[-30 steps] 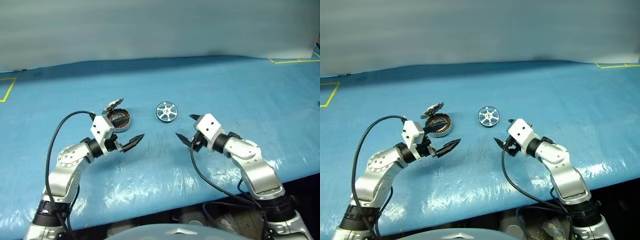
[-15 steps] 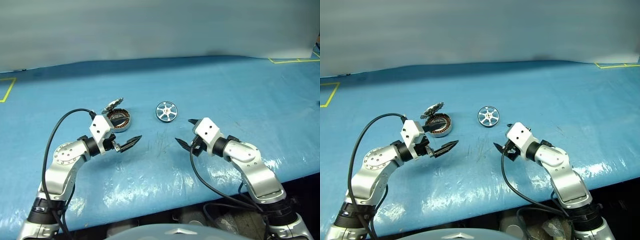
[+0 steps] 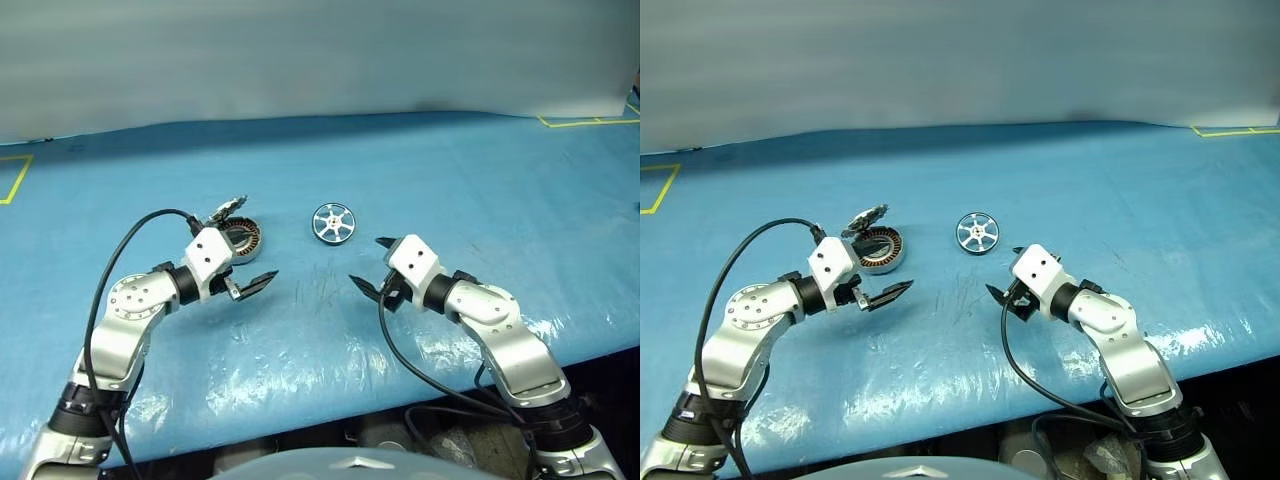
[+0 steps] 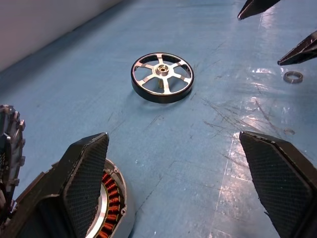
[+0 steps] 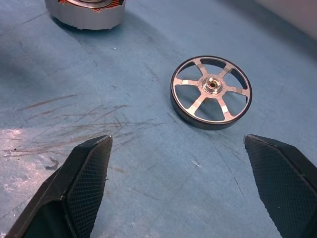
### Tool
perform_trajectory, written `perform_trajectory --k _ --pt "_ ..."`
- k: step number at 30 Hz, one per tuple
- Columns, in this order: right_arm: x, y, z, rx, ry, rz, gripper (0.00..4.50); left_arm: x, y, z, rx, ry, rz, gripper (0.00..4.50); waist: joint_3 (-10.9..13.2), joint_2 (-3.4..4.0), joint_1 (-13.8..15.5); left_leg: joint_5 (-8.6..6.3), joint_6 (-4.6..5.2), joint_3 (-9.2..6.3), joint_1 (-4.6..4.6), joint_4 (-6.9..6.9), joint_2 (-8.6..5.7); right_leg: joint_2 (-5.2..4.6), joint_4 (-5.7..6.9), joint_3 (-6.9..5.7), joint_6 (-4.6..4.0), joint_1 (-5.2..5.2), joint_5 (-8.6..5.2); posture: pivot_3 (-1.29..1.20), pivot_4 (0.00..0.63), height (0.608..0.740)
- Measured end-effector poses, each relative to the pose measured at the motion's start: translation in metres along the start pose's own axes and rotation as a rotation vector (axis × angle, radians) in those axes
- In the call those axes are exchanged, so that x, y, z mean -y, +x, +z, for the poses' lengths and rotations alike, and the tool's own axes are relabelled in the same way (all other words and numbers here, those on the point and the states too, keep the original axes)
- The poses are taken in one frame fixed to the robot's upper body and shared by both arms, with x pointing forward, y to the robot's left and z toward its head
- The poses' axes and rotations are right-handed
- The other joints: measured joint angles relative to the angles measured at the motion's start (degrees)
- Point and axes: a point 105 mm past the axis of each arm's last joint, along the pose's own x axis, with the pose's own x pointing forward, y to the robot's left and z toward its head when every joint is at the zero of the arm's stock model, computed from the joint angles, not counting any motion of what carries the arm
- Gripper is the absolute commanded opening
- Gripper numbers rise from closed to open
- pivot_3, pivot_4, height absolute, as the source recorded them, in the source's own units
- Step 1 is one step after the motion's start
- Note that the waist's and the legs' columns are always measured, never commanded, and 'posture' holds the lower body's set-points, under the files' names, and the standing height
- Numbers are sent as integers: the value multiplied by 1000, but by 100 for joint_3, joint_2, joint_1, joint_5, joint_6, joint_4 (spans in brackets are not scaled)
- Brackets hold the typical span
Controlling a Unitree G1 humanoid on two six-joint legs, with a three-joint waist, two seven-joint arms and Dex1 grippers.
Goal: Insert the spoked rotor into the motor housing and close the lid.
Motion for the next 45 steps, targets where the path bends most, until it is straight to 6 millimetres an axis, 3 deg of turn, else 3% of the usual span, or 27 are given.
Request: perform_trajectory --k 4,13,21,35,45 --pt "-1 -1 -3 -9 7 -6 4474 1 2 -1 -27 26 -41 4500 0 0 -1 0 0 0 0 0 0 0 0 0 1 0 0 0 150 740" --pt "-2 -3 -8 -19 21 -23 4474 -20 4 0 -167 197 -154 4500 1 -1 0 1 -2 3 0 0 -1 1 0 1 1 -1 0 0 150 740" --pt "-4 -3 -10 -17 39 -42 4474 -43 13 -19 -389 347 -216 4500 1 -1 0 0 0 6 -4 0 -3 3 -1 2 26 -3 14 0 150 740" --pt "-7 -6 -18 -34 62 -99 4474 -67 10 -31 -556 303 -241 4500 2 -3 -7 0 2 9 -6 2 -2 3 0 4 32 -6 15 0 150 740" --pt "-7 -3 -13 -5 62 -121 4474 -67 10 -30 -566 311 -405 4500 2 -4 -5 -1 2 10 -6 4 -2 4 2 5 31 -6 16 0 150 740"
